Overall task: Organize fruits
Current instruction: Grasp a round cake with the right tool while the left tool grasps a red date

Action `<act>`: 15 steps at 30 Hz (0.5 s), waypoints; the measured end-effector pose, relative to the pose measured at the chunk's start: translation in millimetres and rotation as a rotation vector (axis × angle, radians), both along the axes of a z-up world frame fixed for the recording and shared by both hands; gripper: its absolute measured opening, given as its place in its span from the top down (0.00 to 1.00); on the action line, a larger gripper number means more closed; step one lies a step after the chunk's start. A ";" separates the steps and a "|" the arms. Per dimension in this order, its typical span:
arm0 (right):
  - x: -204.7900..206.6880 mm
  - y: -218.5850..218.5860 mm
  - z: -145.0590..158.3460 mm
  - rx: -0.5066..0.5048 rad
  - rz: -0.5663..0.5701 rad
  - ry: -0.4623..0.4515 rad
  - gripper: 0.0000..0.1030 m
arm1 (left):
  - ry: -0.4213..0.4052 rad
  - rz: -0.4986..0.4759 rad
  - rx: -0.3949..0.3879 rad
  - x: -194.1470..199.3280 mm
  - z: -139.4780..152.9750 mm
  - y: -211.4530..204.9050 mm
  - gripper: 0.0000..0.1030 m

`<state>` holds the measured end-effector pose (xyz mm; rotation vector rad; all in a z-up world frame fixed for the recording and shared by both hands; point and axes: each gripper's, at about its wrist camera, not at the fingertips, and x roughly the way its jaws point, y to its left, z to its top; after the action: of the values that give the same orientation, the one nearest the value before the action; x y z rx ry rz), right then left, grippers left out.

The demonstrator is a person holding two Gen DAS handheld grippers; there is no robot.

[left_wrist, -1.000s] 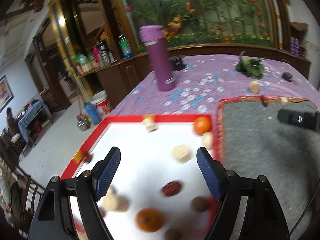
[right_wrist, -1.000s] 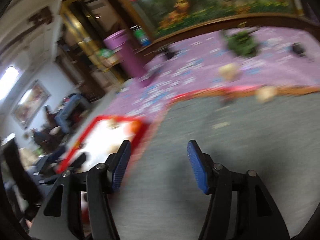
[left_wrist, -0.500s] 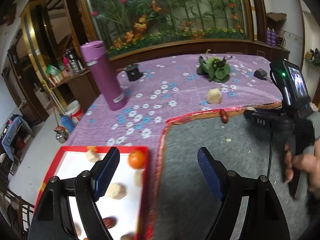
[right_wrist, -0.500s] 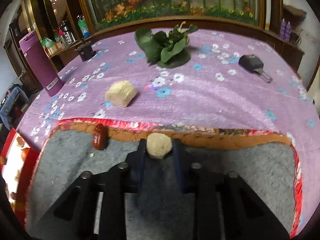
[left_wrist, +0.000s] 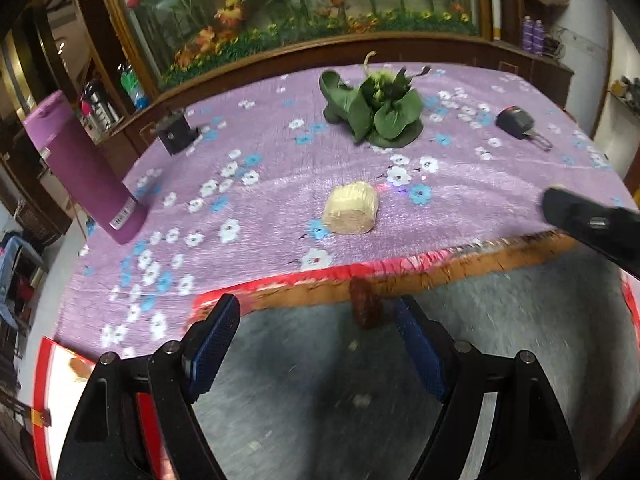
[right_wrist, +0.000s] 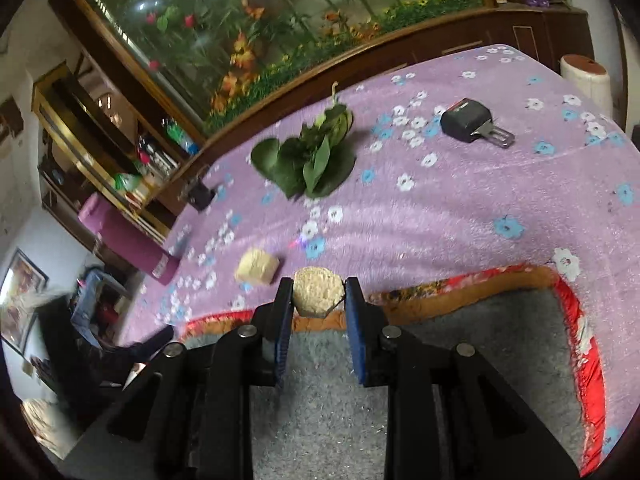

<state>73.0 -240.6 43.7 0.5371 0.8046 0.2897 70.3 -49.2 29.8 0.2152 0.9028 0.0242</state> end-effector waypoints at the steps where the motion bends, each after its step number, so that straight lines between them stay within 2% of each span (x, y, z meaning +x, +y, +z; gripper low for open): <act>1: 0.4 -1.2 0.0 0.009 -0.001 0.002 0.74 | 0.004 -0.003 -0.001 3.2 -3.5 -1.3 0.34; 2: 2.2 -2.2 -0.9 0.016 -0.001 0.006 0.74 | 0.026 -0.005 -0.006 8.2 -9.9 -2.6 0.53; 3: 2.5 -2.2 -1.2 0.020 -0.003 0.007 0.74 | 0.042 -0.009 -0.054 10.6 -14.6 -1.5 0.66; 5: 2.4 -1.3 -1.3 0.023 0.001 0.003 0.74 | 0.042 -0.050 -0.102 7.1 -13.0 -4.2 0.86; 7: 0.8 2.2 0.8 0.020 0.012 -0.012 0.74 | 0.023 -0.083 -0.055 -1.7 -11.7 -9.2 0.86; 10: -2.6 14.1 5.5 0.003 0.062 -0.043 0.74 | -0.007 -0.089 -0.087 -22.6 -1.5 2.1 0.86; 15: -17.0 59.4 11.7 -0.023 0.231 -0.086 0.74 | -0.123 -0.016 -0.057 -70.4 28.6 43.5 0.86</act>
<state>56.0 -181.2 55.4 0.4077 0.7863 0.5122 -0.1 -5.7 58.5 0.1663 0.7778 -0.0028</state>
